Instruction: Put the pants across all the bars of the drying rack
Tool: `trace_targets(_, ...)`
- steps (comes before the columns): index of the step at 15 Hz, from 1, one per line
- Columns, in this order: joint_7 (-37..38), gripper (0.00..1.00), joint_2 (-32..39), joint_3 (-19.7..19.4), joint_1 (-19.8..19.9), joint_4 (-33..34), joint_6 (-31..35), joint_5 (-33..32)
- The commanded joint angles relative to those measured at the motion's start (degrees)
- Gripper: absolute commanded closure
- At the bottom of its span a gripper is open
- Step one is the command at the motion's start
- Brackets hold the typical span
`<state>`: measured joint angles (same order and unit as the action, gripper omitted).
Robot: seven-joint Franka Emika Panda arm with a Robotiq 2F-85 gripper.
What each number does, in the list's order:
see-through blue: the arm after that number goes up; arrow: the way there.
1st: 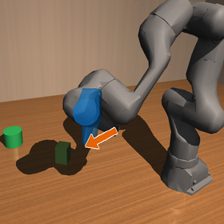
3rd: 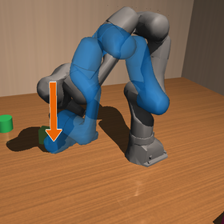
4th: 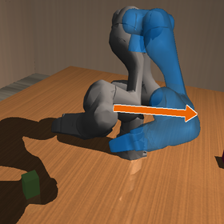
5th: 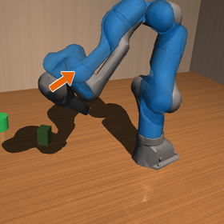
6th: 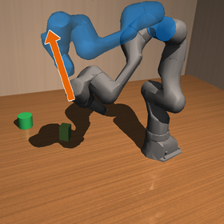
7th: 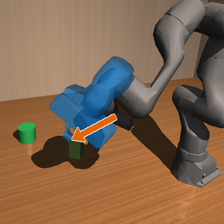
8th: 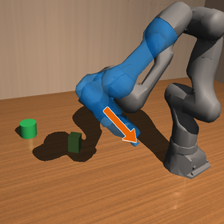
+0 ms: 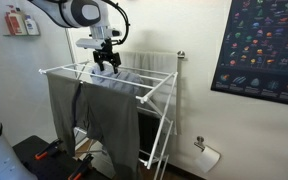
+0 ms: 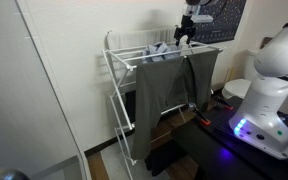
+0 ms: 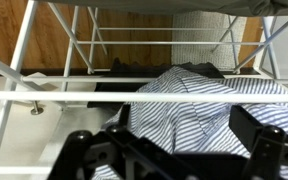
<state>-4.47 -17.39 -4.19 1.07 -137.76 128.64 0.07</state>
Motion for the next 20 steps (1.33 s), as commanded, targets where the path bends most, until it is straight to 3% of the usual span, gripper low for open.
trace_targets(1,-1.3,0.00,-0.6,0.5,-1.2,0.7,-3.8,3.1)
trace_targets(13,-4.3,0.00,7.5,1.0,-3.2,3.0,-13.3,11.0)
trace_targets(20,-2.2,0.00,12.4,2.7,-2.8,4.7,-18.9,9.4)
